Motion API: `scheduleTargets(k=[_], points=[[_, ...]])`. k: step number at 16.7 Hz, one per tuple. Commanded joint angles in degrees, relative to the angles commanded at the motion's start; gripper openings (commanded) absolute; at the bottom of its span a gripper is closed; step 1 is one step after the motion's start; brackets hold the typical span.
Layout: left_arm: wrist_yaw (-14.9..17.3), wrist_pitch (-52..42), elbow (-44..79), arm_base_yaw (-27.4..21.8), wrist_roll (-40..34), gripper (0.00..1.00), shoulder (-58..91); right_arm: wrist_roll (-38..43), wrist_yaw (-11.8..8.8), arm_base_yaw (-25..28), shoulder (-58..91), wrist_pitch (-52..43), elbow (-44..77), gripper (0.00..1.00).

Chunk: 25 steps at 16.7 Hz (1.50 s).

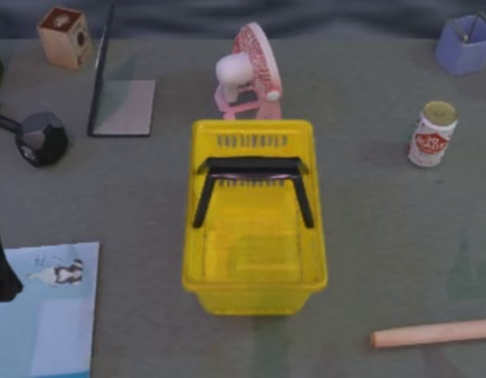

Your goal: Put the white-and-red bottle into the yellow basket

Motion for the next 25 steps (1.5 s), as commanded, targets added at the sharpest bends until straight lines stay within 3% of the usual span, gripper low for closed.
scheduleTargets(k=[5,10,16,25], points=[[0.00,0.00,0.00,0.00,0.00,1.00,0.00,-0.60,-0.17,0.34,3.19,-1.98,2.66,1.00],[0.00,0.00,0.00,0.00,0.00,1.00,0.00,-3.89,-0.34,1.45,19.40,-11.75,16.70,1.00],[0.00,0.00,0.00,0.00,0.00,1.00,0.00,-10.82,-0.16,3.14,50.51,-30.66,45.21,1.00],[0.00,0.00,0.00,0.00,0.00,1.00,0.00,-23.58,0.20,5.89,104.08,-62.71,97.52,1.00]])
